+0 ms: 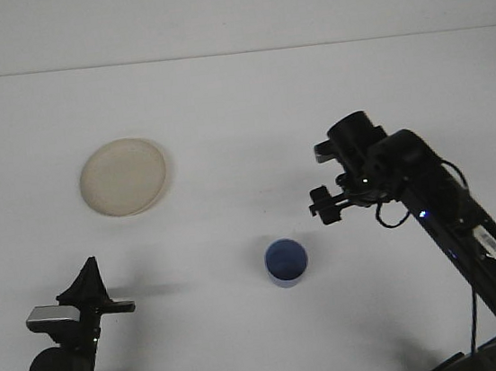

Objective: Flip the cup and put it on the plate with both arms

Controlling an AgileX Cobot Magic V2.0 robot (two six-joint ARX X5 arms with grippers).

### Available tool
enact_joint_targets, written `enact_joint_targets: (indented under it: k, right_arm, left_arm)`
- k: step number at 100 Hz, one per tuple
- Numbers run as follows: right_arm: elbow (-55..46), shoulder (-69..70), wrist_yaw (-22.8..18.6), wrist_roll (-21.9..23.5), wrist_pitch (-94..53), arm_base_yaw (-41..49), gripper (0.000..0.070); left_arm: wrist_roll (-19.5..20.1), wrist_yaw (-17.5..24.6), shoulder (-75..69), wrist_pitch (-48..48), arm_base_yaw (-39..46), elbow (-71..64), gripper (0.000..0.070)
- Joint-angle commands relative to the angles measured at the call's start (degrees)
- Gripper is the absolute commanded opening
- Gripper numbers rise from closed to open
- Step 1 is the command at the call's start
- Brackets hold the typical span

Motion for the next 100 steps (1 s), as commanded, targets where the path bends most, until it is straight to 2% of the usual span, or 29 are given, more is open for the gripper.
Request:
enact_joint_targets:
  k: [1,13,31,58,89,100]
  right_arm:
    - [1.1,-1.4,1.8,-1.0,0.0,-2.1,0.0534]
    - [0.0,-5.5,2.8,-1.2,2.9,-7.4,0.0534]
    - [-7.8,-14.3,2.6,-5.4,11.1,-13.2,0.0534]
    - [-29.7,-31.3,1.0,-6.6,28.9,-18.6,0.0534]
    - [-55.9,-49.8,-0.4,-6.8,54.2,-18.8,0.0534]
    - [-61.7,-54.3,-1.0,-6.4,61.7,-18.5,0.0534]
  left_arm:
    - [-0.5,-0.3,-0.1,0.6,0.0,-1.0,0.0011]
    - [-0.5,-0.3,-0.1,0.6,0.0,-1.0,0.0011]
    - [-0.5,-0.3,-0.1,0.6,0.0,-1.0,0.0011]
    - [-0.5,-0.3,-0.1,0.6,0.0,-1.0,0.0011]
    - [-0.5,-0.3,-0.1,0.6,0.0,-1.0,0.0011]
    - [-0.5,-0.3,-0.1,0.6,0.0,-1.0,0.0011]
